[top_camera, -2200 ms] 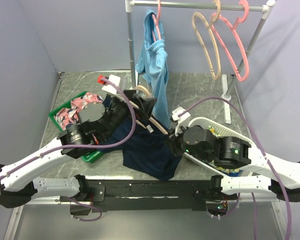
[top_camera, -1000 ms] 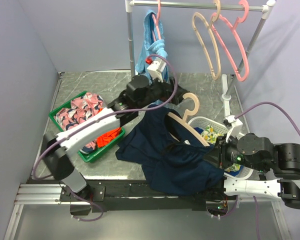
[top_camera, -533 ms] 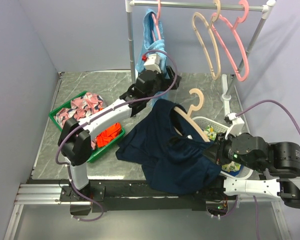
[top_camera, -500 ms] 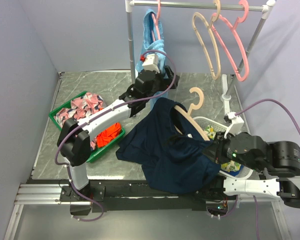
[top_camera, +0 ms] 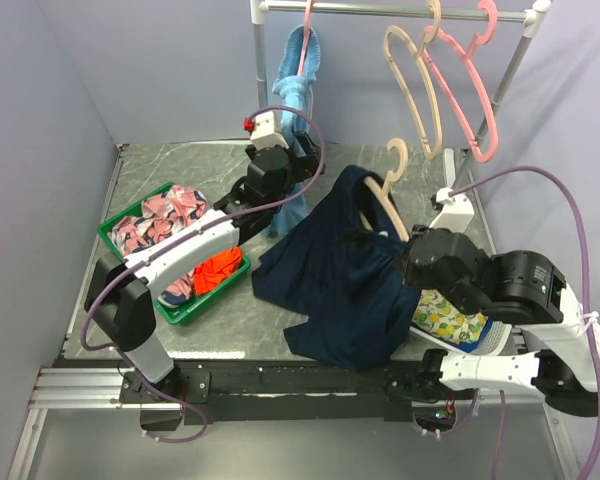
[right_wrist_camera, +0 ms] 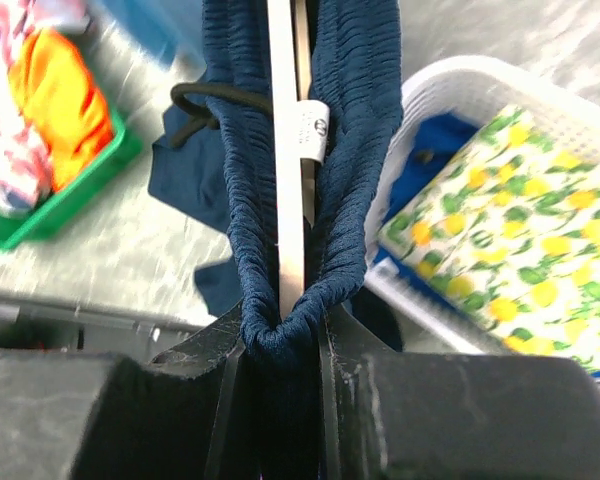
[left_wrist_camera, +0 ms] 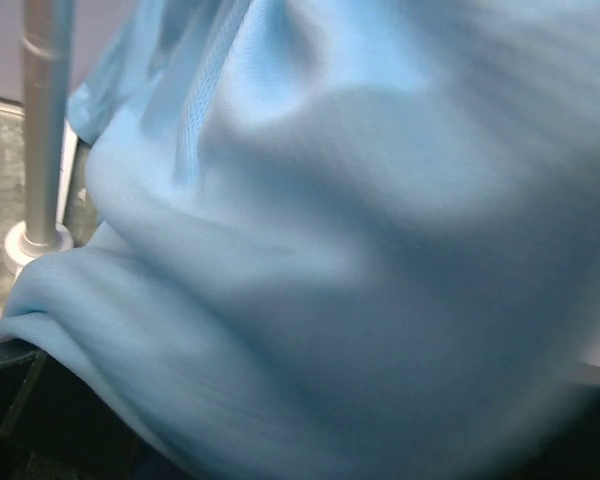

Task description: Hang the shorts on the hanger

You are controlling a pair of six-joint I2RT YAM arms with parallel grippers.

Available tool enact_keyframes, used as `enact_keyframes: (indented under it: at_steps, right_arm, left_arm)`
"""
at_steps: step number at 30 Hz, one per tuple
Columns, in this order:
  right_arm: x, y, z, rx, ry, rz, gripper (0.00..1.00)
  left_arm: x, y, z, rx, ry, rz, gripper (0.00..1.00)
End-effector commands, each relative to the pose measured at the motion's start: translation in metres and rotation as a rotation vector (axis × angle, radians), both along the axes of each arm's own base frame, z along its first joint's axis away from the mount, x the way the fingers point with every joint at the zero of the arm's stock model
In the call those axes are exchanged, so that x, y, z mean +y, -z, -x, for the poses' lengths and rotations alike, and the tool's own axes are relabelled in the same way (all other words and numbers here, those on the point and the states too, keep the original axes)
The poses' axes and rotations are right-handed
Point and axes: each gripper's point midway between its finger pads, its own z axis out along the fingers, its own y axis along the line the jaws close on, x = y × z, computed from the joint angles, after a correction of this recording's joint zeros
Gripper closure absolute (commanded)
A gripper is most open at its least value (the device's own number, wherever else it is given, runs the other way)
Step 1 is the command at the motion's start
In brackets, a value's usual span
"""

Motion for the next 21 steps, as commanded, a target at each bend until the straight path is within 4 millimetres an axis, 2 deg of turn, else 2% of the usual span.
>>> enact_keyframes:
  at_steps: [1,2,4,5,6,8,10,11,15,16,17,19,20,21]
  right_arm:
    - [-0.020,-0.050,-0.037,-0.177,0.137,-0.009,1.00]
    - [-0.018,-0.066,-0.044,-0.222,0.129,-0.017,1.00]
    - [-0.017,-0.075,-0.061,-0.222,0.147,0.003,1.00]
    - [-0.015,-0.093,-0.066,-0.260,0.124,-0.007,1.00]
    - [-0.008,-0.094,-0.078,-0.255,0.120,0.009,1.00]
    - [-0.009,-0.109,-0.093,-0.291,0.124,0.024,1.00]
    - [-0.010,-0.110,-0.112,-0.290,0.150,0.055,1.00]
    - [-0.008,-0.120,-0.120,-0.325,0.141,0.049,1.00]
    - [0.003,-0.135,-0.144,-0.381,0.091,0.027,1.00]
    - [0.002,-0.139,-0.148,-0.390,0.097,0.036,1.00]
    - [-0.005,-0.152,-0.152,-0.427,0.113,0.035,1.00]
    - [-0.003,-0.158,-0.165,-0.440,0.108,0.037,1.00]
    - [-0.007,-0.174,-0.168,-0.484,0.116,0.030,1.00]
    - [-0.004,-0.173,-0.178,-0.480,0.118,0.043,1.00]
  left_arm:
    - [0.023,-0.037,0.006,-0.069,-0.048,0.032,0.03]
    - [0.022,-0.037,0.007,-0.069,-0.042,0.030,0.03]
    - [0.021,-0.040,0.008,-0.070,-0.035,0.033,0.03]
    - [0.021,-0.038,0.009,-0.062,-0.030,0.026,0.03]
    - [0.020,-0.040,0.009,-0.062,-0.022,0.026,0.03]
    - [0.020,-0.040,0.009,-0.059,-0.024,0.027,0.03]
    - [0.022,-0.037,0.010,-0.057,-0.022,0.031,0.03]
    - [0.023,-0.037,0.010,-0.058,-0.020,0.036,0.03]
    - [0.019,-0.040,0.012,-0.063,0.008,0.047,0.03]
    - [0.017,-0.041,0.013,-0.064,0.022,0.047,0.03]
    - [0.017,-0.043,0.014,-0.068,0.026,0.050,0.03]
    - [0.016,-0.045,0.016,-0.070,0.037,0.058,0.03]
    - [0.014,-0.045,0.017,-0.067,0.046,0.059,0.03]
    - [0.014,-0.046,0.018,-0.066,0.054,0.059,0.03]
